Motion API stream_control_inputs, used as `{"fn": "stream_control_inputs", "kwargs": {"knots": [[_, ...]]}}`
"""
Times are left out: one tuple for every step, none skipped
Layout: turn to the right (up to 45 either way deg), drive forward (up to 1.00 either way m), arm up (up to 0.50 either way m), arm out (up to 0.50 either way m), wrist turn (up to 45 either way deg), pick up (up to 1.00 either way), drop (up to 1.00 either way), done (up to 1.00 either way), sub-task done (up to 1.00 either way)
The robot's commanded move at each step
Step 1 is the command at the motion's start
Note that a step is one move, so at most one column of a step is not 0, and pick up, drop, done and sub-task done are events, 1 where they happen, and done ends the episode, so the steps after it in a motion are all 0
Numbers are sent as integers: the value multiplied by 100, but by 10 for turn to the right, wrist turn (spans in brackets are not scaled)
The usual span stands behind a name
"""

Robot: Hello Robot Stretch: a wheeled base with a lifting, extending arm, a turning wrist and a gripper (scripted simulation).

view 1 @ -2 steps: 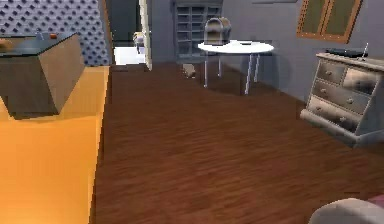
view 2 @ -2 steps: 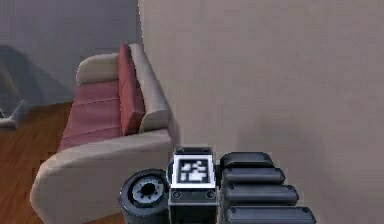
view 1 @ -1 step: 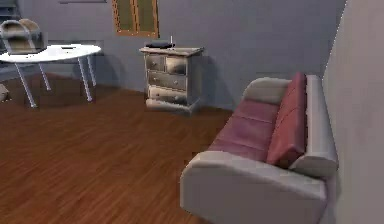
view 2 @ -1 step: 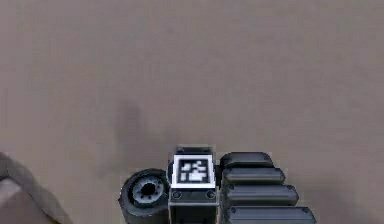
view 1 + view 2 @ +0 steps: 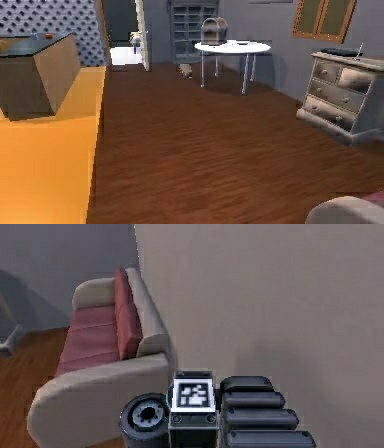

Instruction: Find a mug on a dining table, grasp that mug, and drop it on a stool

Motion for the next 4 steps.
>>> {"fn": "stream_control_inputs", "kwargs": {"knots": [[-450,0,0,0,0,0,0,0,0],[-150,0,0,0,0,0,0,0,0],[-30,0,0,0,0,0,0,0,0],[450,0,0,0,0,0,0,0,0]]}}
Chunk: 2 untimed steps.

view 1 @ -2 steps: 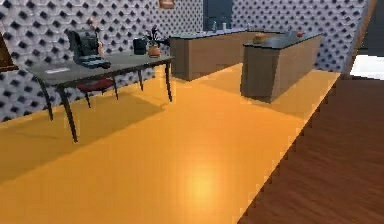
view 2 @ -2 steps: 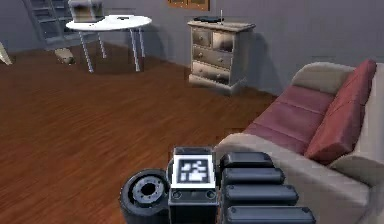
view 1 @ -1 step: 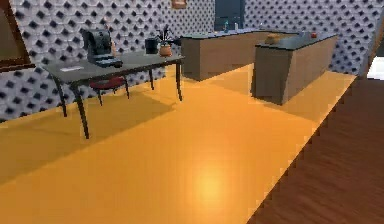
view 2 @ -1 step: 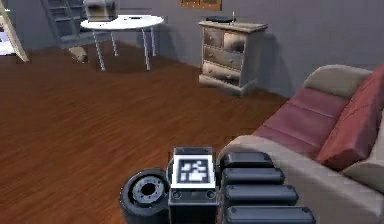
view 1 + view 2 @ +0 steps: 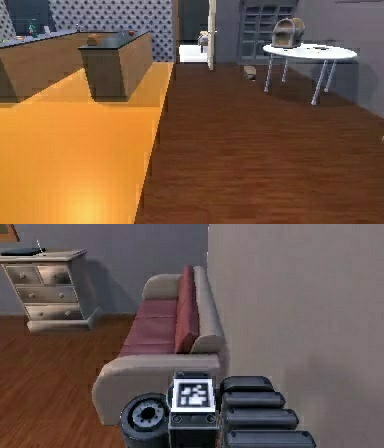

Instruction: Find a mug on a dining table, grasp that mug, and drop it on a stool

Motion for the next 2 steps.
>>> {"fn": "stream_control_inputs", "kwargs": {"knots": [[360,0,0,0,0,0,0,0,0],[0,0,0,18,0,0,0,0,0]]}}
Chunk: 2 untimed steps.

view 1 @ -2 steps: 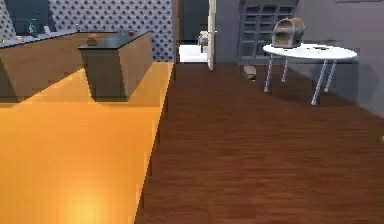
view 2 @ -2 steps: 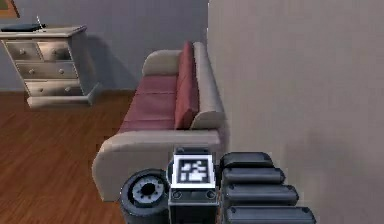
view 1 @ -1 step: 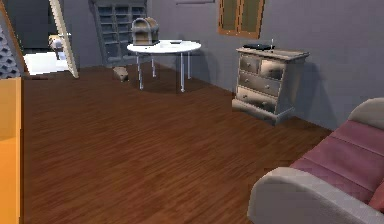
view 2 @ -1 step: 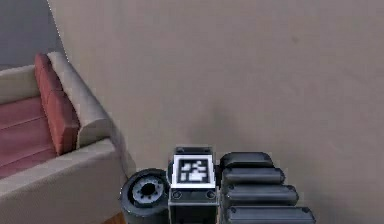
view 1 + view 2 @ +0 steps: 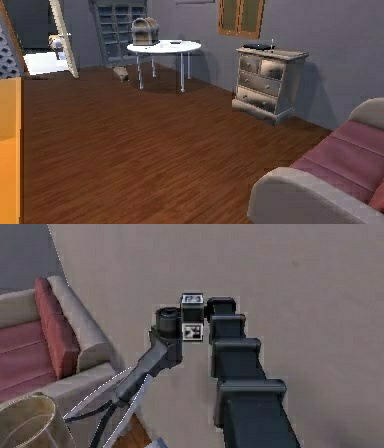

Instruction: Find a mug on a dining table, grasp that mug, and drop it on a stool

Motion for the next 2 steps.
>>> {"fn": "stream_control_inputs", "kwargs": {"knots": [[0,0,0,0,390,0,0,0,0],[0,0,-34,0,0,0,0,0,0]]}}
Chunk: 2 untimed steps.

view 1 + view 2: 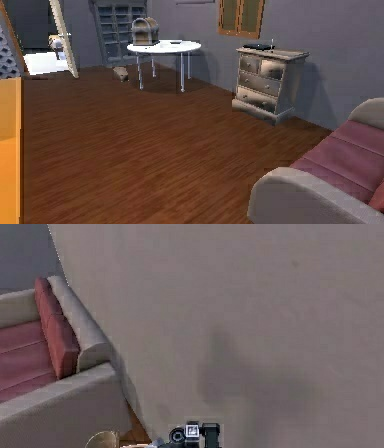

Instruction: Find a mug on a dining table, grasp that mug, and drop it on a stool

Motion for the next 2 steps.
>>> {"fn": "stream_control_inputs", "kwargs": {"knots": [[0,0,-32,0,0,0,0,0,0],[0,0,0,0,0,0,100,0,0]]}}
